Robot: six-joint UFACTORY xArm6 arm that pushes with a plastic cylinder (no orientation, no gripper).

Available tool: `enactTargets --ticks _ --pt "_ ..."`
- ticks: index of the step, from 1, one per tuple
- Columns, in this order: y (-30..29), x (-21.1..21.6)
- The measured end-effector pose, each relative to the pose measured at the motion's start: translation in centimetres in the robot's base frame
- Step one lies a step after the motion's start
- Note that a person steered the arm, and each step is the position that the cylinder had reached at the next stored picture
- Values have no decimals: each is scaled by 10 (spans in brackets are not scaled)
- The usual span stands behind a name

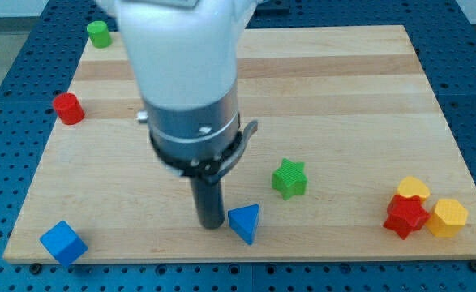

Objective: Move the blue triangle to the left of the red star

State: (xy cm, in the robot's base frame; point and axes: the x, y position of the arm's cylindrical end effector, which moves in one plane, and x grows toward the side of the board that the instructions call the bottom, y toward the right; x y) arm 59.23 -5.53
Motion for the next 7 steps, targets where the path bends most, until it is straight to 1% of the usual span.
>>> enactTargets --ticks 1,3,4,6,7 --pt "-25 26" --pt "-32 27" --pt "-22 23" --pt "13 -5" --pt "35 -10"
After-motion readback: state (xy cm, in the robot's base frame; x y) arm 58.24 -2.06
